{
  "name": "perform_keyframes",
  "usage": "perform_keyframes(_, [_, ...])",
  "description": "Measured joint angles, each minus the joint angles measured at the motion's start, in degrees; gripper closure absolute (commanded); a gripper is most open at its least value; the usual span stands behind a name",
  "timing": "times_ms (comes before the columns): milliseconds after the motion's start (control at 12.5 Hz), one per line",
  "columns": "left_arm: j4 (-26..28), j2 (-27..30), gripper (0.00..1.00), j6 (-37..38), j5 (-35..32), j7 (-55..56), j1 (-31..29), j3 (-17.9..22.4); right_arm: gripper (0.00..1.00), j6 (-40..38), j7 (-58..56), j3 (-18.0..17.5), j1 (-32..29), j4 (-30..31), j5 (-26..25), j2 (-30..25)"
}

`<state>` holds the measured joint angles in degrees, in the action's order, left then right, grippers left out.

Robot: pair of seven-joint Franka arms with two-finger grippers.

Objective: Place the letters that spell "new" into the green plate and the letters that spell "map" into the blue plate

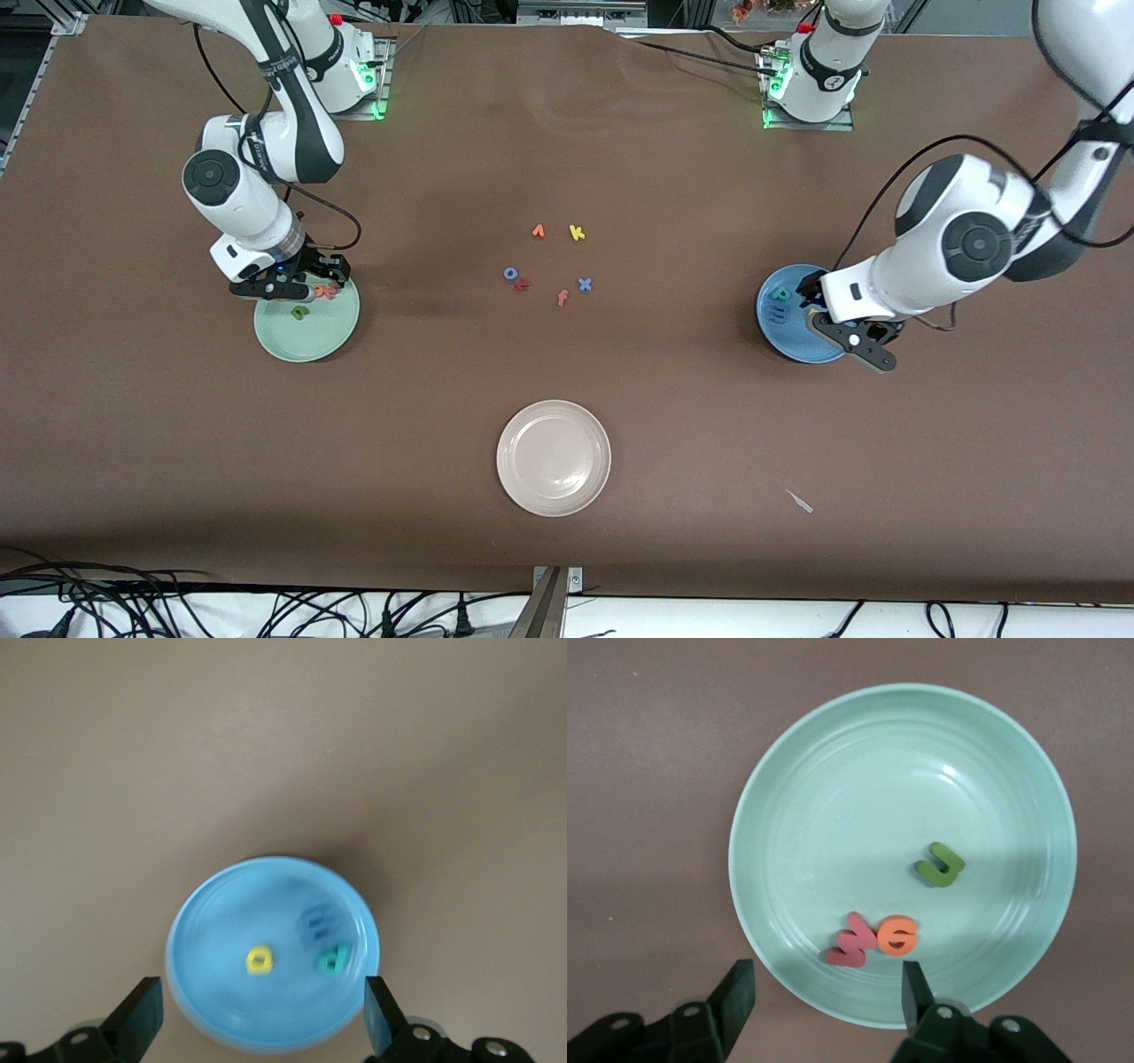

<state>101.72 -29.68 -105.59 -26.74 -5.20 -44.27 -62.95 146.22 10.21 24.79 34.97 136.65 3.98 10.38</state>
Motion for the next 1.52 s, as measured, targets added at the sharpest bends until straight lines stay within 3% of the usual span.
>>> perform_keyframes(239, [-11.0,1.1,0.0,12.7,0.0,0.0,1.2,-4.0,0.18,-9.5,0.0,0.3,0.0,-6.7,0.0,-1.1])
perform_keyframes(479, [-17.1,4.0,0.0,15.3,3.5,0.1,2.3,-3.8,0.14,-23.5,-0.1,0.4,0.0,-17.7,0.0,-1.8])
perform_keyframes(638, [-18.6,9.1,0.0,15.5,11.8,0.1,6.1,4.7,0.14,-33.3,-0.3,0.4,0.0,-25.9,0.0,-2.2])
perform_keyframes(877, [-19.6,16.8,0.0,15.6,23.5,0.0,17.5,25.0,0.13,-42.4,-1.8,2.4,2.3,-33.3,-0.1,-2.7])
perform_keyframes(1117, [-19.6,21.1,0.0,15.8,26.5,0.9,32.3,44.5,0.1,-47.3,-2.7,5.2,4.9,-37.9,-0.2,-2.7])
perform_keyframes(1196, [-19.6,22.0,0.0,15.9,26.6,2.8,35.8,48.6,0.1,-48.6,-4.1,4.7,3.2,-39.4,-0.2,-2.7])
perform_keyframes(1276, [-19.5,22.9,0.0,16.0,26.6,4.4,38.0,51.0,0.1,-50.5,-6.2,2.2,-0.9,-40.9,-0.2,-2.7])
perform_keyframes(1515, [-14.8,27.4,0.0,17.0,31.1,6.3,41.1,56.0,0.1,-54.9,-11.0,-10.8,-18.1,-44.7,-0.2,-2.8])
